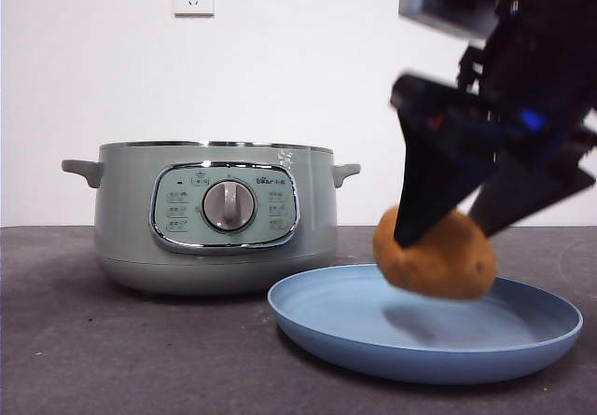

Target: Take the potato out from the steamer,put the potato on the plate,close the lid

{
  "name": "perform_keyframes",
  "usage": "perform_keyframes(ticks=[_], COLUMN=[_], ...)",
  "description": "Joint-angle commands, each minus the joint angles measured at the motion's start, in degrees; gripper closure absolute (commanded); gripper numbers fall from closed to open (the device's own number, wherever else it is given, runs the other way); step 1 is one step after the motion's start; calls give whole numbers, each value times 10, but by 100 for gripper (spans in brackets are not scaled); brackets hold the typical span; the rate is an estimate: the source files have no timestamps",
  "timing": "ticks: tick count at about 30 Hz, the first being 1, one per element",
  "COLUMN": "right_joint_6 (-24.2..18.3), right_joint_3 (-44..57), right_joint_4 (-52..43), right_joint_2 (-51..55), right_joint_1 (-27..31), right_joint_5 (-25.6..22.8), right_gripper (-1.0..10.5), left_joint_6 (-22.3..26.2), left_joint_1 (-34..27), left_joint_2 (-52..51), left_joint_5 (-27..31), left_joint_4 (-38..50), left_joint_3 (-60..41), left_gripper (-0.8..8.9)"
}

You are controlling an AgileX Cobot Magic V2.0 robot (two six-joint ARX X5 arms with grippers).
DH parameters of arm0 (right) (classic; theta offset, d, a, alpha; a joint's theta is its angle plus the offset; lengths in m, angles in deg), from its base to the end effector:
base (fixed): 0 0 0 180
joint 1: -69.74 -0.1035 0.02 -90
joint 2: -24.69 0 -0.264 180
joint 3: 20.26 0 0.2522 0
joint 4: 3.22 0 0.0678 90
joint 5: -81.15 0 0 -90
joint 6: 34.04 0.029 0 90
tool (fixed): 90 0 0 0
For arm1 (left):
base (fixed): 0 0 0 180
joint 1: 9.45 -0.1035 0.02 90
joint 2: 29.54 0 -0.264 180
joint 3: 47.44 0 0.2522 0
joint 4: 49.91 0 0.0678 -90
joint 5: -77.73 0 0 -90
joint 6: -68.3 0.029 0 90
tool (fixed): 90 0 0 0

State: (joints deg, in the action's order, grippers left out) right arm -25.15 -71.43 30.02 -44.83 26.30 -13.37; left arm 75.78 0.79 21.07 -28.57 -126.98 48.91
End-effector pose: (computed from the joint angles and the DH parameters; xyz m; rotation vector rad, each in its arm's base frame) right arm 0.1665 0.1545 0.1956 -0.2320 0.8808 0.5630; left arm 0.1070 -0.0276 0.4384 0.0958 0.5204 -0.4867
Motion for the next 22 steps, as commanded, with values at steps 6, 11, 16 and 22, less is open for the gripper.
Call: perform_keyframes(ticks=[6, 11, 16, 22], right_joint_6=[12, 20, 25, 24], right_joint_3=[38, 38, 38, 36], right_joint_4=[-71, -74, -71, -71], right_joint_2=[-50, -68, -61, -33], right_joint_1=[0, 3, 3, 3], right_joint_5=[-1, -1, -4, -4], right_gripper=[963, 922, 427, 344], left_joint_6=[3, 3, 3, 3], left_joint_1=[-1, 0, 5, 29], left_joint_2=[-6, 2, 24, 75], left_joint_5=[-7, -24, -37, -38], left_joint_4=[28, 40, 64, 115], left_joint_3=[4, 4, 4, 4], left_gripper=[822, 822, 822, 822])
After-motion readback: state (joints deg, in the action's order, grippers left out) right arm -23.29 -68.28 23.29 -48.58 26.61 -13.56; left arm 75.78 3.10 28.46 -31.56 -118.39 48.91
